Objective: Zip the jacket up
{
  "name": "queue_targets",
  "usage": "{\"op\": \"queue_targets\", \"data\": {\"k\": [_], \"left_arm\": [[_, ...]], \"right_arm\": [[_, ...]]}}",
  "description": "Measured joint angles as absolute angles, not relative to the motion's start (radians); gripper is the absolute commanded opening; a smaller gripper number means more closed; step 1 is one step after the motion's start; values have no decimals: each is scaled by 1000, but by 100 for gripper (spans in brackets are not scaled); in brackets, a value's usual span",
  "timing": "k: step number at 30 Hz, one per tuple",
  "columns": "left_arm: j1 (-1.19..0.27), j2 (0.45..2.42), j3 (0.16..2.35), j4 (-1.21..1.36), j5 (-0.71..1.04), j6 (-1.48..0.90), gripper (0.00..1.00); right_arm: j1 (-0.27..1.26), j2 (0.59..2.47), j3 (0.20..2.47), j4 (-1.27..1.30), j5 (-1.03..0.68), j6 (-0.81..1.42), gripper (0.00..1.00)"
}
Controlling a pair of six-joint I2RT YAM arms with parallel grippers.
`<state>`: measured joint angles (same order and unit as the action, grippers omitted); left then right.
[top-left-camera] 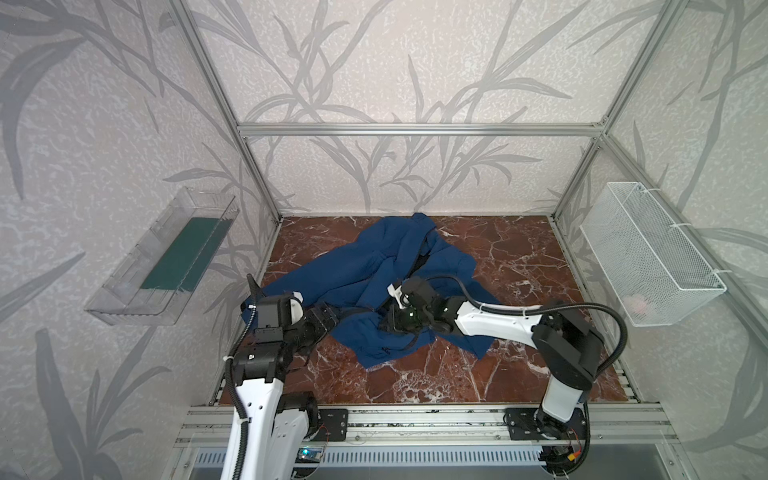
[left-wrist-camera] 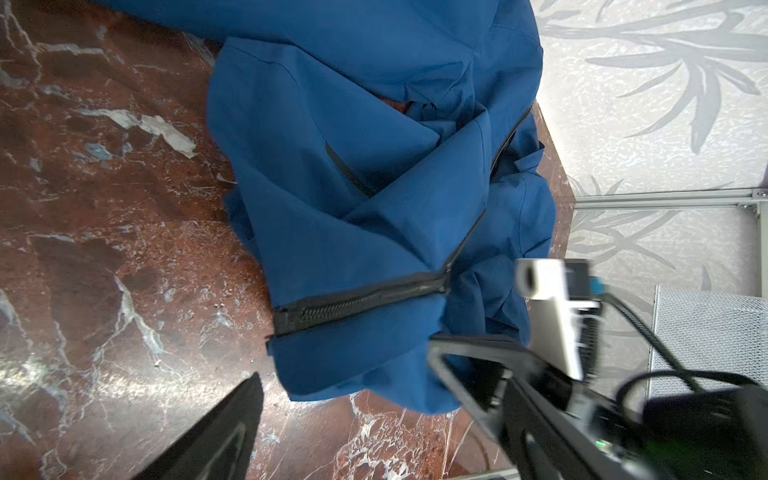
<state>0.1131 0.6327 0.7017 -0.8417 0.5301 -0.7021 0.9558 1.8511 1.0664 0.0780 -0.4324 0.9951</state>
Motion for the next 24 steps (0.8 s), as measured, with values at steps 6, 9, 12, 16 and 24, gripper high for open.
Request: {"op": "queue_targets", "data": {"k": [6, 9, 12, 16, 24], "left_arm": [[114, 603, 631, -840, 554, -711, 90], [115, 606, 602, -824, 572, -734, 89], [114, 615, 564, -791, 590, -765, 88], [114, 616, 520, -736, 567, -823, 86], [94, 630, 373, -532, 555, -942, 75]], "right_arm": [[966, 1896, 1023, 109, -438, 997, 8], [966, 1891, 1018, 112, -424, 978, 11], [970, 1853, 988, 115, -400, 952, 13], [969, 1811, 962, 115, -382, 929, 13], [965, 1811, 956, 131, -387, 926, 13]]}}
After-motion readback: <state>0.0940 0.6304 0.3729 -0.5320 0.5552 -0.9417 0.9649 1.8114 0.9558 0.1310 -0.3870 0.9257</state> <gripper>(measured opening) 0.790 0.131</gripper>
